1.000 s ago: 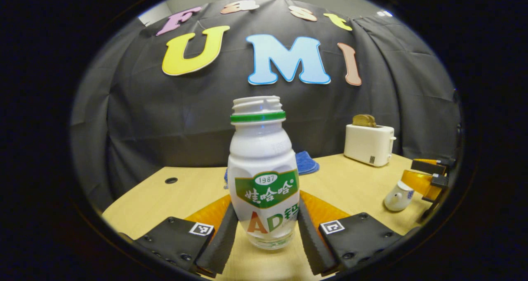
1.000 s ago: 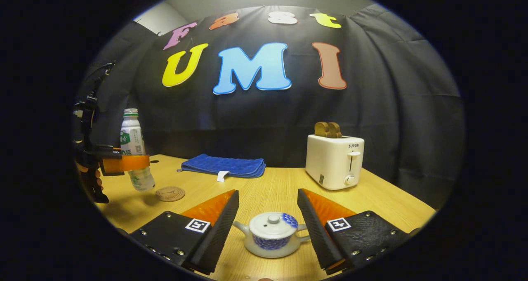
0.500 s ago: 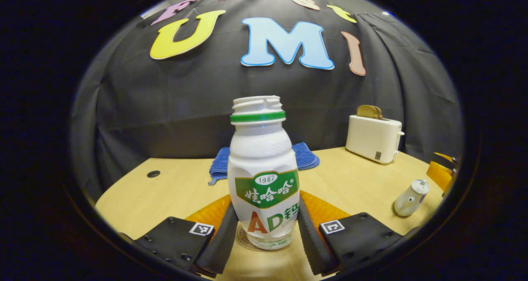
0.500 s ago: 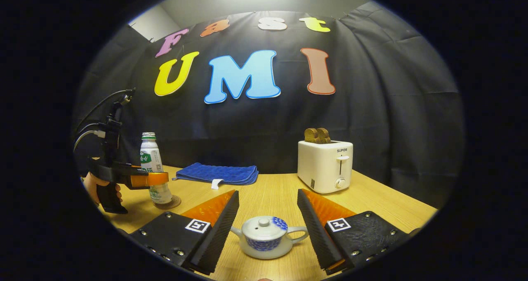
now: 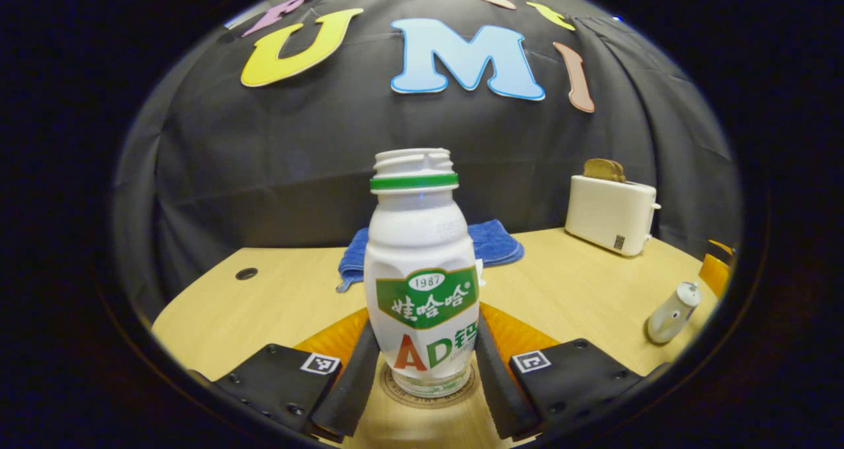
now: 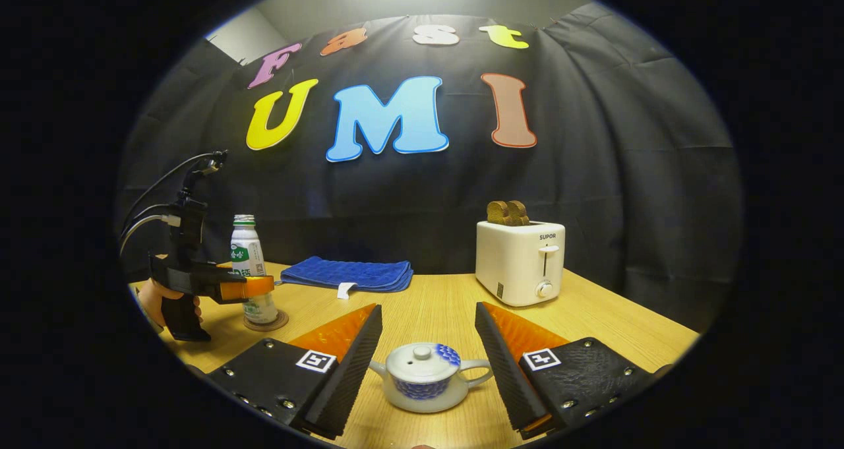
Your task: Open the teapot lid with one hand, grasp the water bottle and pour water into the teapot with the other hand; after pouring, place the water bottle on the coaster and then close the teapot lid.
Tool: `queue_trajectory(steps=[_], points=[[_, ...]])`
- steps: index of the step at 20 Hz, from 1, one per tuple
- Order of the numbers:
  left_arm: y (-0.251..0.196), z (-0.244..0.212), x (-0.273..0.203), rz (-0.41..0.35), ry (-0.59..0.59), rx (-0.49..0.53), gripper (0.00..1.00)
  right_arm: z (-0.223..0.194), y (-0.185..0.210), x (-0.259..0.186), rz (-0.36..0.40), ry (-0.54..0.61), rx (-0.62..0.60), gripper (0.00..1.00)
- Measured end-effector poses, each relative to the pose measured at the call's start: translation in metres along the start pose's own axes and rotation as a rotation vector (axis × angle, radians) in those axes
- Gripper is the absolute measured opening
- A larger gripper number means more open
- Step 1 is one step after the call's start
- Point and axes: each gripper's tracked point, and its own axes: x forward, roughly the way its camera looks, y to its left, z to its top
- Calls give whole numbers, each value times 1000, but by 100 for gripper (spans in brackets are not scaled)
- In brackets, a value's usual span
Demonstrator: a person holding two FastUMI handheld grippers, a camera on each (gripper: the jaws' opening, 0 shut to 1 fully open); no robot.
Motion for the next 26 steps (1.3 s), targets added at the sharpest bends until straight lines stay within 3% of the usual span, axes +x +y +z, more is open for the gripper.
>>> queue_trajectory(steps=[2, 3, 5, 6, 22, 24, 26], points=[[-5, -8, 1, -11, 26, 8, 82, -2, 1, 1, 3, 4, -1, 88], [-5, -10, 0, -7, 34, 16, 93, -3, 1, 1, 3, 7, -2, 88], [-5, -8, 0, -2, 20, 32, 100, -4, 2, 1, 7, 14, -1, 88], [-7, -6, -3, -2, 10, 36, 97, -5, 3, 1, 10, 16, 1, 87], [-11, -12, -47, 73, -37, 84, 100, 5, 8, -5, 36, -9, 38, 88], [-13, -13, -55, 82, -46, 87, 90, 8, 10, -7, 38, -18, 42, 88], [-17, -14, -66, 91, -58, 84, 97, 10, 11, -8, 37, -26, 39, 88]])
